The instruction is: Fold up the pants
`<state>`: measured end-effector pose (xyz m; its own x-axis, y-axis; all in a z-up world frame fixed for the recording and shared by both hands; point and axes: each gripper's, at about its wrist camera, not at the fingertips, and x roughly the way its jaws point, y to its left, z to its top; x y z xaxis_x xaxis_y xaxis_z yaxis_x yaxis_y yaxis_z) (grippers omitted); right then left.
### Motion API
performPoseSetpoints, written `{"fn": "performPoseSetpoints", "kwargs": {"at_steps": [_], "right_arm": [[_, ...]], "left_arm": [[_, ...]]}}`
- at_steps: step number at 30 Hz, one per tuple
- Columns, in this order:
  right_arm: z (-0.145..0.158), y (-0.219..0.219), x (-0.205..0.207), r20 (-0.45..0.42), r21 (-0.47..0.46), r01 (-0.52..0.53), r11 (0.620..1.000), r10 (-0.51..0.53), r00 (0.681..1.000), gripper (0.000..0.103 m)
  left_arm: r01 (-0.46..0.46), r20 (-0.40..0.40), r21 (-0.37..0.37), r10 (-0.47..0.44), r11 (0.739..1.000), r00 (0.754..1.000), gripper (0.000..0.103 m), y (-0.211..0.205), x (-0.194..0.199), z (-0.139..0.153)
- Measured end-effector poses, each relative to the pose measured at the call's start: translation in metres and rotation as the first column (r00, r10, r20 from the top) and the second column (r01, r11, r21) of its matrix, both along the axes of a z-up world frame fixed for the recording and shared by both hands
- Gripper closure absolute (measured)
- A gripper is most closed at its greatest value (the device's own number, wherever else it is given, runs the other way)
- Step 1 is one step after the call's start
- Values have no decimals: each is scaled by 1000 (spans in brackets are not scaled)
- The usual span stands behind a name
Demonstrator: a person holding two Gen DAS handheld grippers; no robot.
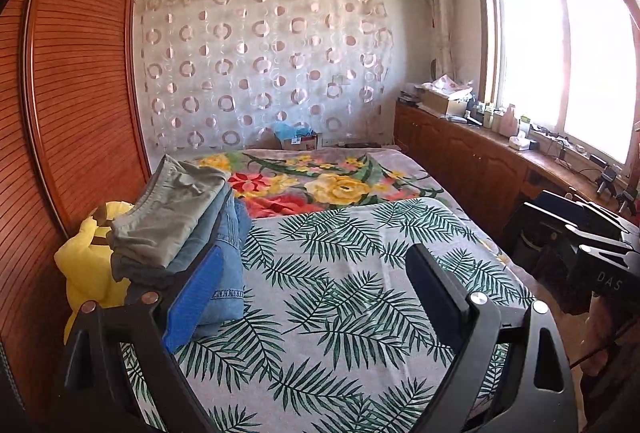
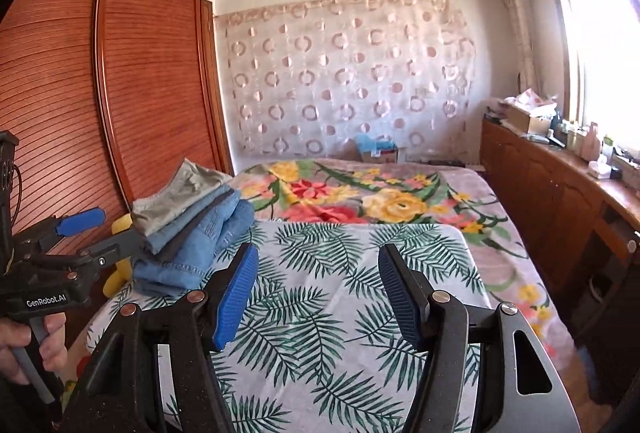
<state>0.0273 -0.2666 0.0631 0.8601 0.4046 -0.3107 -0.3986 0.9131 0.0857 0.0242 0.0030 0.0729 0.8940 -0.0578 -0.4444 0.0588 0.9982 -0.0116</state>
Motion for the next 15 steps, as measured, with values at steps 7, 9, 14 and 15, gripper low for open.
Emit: {"fn": "performPoseSetpoints", "kwargs": {"at_steps": [7,9,14,15], "right_arm": [[-12,4,-8,21,5,20,1000,-20,1000,39],[-14,3,-9,22,7,21,1000,-21,1000,39],[-14,5,-2,15,12,32,999,-33,999,39],[-14,2,-1,15,14,33,999,-34,999,39]], "left_arm": [[-5,11,3,5,1000,1000,10,0,-7,4],[-6,15,3,6,1000,1000,10,-1,-9,5],[-11,11,6,11,1000,1000,10,-1,-10,6],[-10,11,6,10,1000,1000,10,-1,-10,6]]}}
